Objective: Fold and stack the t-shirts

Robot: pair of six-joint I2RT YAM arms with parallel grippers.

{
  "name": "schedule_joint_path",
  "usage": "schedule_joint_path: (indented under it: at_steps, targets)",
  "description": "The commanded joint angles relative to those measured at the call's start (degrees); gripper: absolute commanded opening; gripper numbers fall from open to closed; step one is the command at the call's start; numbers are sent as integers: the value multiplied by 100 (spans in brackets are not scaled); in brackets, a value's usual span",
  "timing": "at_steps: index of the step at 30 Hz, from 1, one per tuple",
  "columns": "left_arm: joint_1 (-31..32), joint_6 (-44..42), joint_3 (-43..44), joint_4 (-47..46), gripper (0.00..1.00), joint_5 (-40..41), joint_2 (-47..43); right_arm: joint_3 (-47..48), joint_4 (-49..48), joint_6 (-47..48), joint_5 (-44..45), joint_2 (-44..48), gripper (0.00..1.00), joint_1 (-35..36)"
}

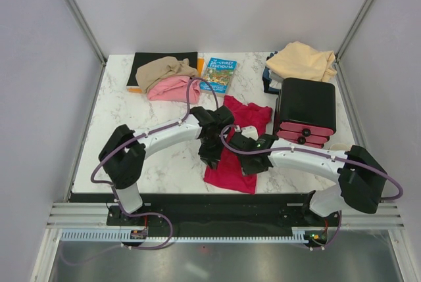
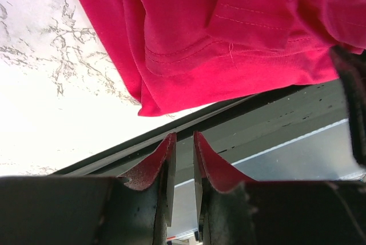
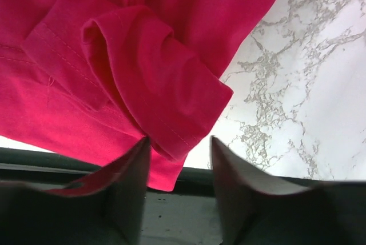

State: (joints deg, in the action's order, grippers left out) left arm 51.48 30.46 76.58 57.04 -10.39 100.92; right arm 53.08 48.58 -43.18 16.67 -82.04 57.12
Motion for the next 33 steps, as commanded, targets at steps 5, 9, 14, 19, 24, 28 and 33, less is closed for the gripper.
schedule_joint_path:
  at_steps: [5, 9, 14, 19, 24, 28, 33]
  targets:
    - [63, -207, 340, -70, 25, -112, 129, 378, -129, 55, 179, -163, 14, 0]
    - [64, -242, 297, -87, 24, -147, 191, 589, -42, 134, 276, -181, 2, -8]
    - [55, -216, 130, -96, 9, -130, 235, 941, 134, 283, 250, -286, 0, 1]
    - [64, -198, -28, -158, 2, -165, 226, 1248, 240, 363, 214, -295, 0, 0]
    - [64, -181, -151, -158, 2, -95, 138, 1372, 249, 380, 258, -251, 0, -43]
    - [55, -145, -274, -175, 2, -25, 24, 1442, 249, 547, 249, -347, 0, -131]
    - [55, -145, -257, -166, 2, 204, -134, 1565, 249, 688, 276, -506, 0, -272]
